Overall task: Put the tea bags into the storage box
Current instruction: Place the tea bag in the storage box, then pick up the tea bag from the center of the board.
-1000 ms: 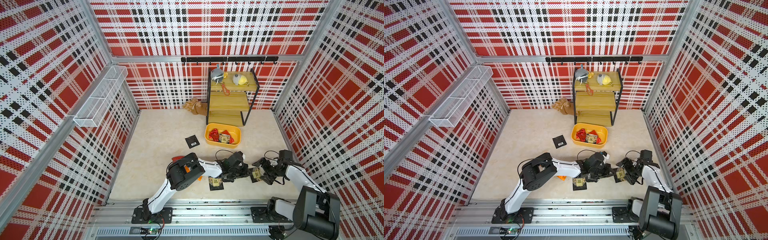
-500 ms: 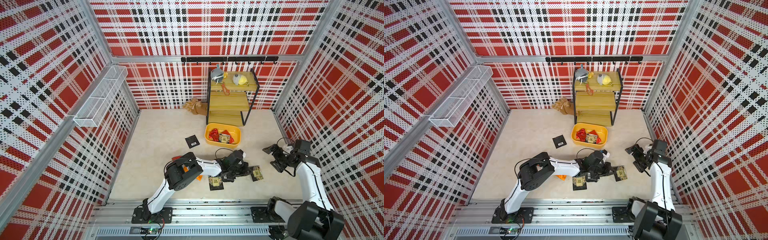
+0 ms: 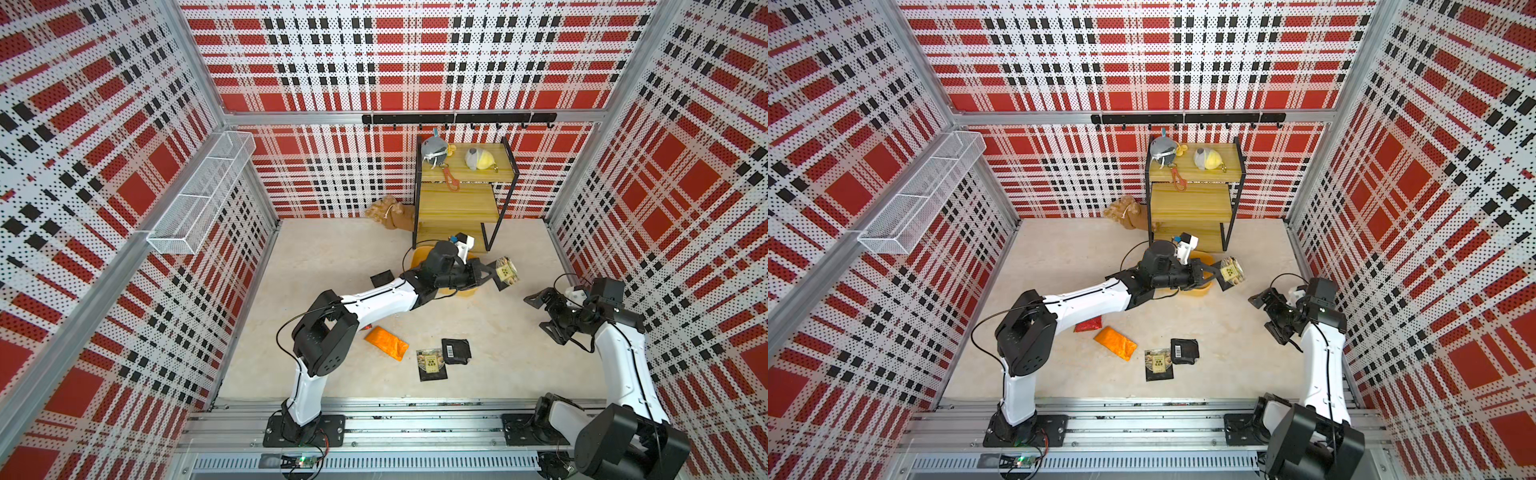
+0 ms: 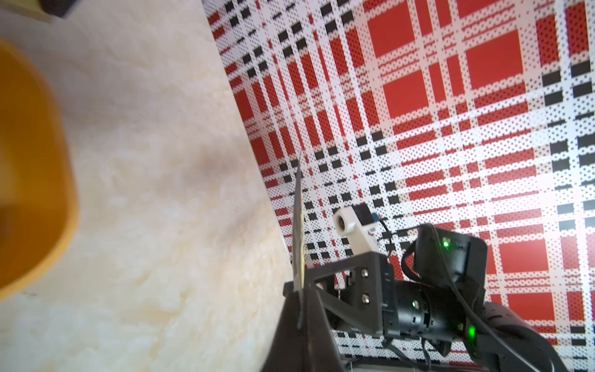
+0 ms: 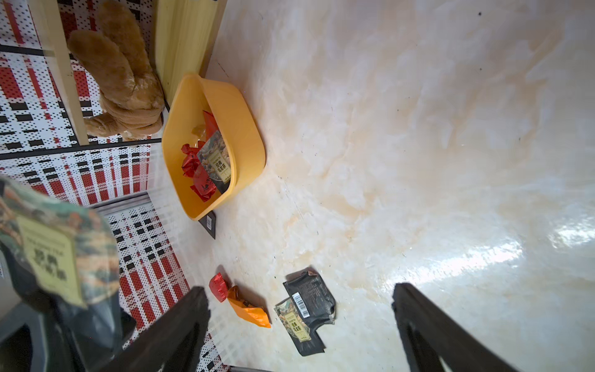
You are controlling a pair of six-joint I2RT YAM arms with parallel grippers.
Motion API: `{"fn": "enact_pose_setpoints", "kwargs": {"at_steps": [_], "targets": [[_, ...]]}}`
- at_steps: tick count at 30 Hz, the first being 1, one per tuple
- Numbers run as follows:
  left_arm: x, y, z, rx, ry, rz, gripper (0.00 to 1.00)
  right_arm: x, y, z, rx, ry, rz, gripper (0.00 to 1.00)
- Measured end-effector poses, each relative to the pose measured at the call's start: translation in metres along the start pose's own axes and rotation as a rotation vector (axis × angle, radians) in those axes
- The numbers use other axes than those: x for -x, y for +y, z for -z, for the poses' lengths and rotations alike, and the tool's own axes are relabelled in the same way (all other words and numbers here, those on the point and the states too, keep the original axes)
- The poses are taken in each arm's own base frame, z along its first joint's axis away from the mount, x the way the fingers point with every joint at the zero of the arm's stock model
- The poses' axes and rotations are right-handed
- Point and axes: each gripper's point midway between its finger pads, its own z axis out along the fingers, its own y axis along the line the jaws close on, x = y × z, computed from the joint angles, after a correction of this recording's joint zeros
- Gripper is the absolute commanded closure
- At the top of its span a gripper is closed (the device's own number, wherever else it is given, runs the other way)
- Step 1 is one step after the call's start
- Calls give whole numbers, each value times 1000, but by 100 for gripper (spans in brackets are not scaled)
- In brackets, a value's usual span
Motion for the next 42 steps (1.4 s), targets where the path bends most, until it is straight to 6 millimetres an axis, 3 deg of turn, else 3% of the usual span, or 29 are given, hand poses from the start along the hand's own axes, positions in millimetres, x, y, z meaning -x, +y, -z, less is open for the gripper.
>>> {"fn": "enact_pose_setpoints", "kwargs": {"at_steps": [8, 11, 15, 17, 20, 22, 23, 27, 30, 34, 38, 42], "targets": [[46, 68, 22, 125, -75, 48, 100, -7, -1, -4, -5, 26, 48, 5], [55, 90, 17, 168, -82, 53, 100, -14, 1, -11, -17, 59, 76, 5], [52, 122, 12, 244, -70, 60, 99, -24, 6, -24, -54, 117, 126, 5], [50, 136, 14, 288, -67, 63, 72, -27, 12, -30, -67, 135, 164, 5], [50, 147, 18, 325, -79, 53, 44, -30, 21, -39, -86, 149, 210, 5], [52, 154, 24, 350, -92, 48, 1, -35, 28, -46, -102, 162, 247, 5], [53, 157, 27, 361, -98, 47, 1, -37, 31, -50, -106, 168, 262, 5], [72, 157, 53, 393, -155, 41, 1, -53, 38, -68, -138, 199, 336, 6], [99, 143, 78, 401, -217, 5, 1, -68, 47, -79, -171, 220, 427, 7], [127, 112, 128, 418, -312, -70, 1, -92, 80, -93, -186, 214, 630, 8], [127, 95, 183, 459, -378, -104, 1, -121, 105, -106, -183, 201, 830, 7], [116, 109, 225, 580, -406, -88, 1, -159, 118, -119, -169, 208, 1018, 7]]}}
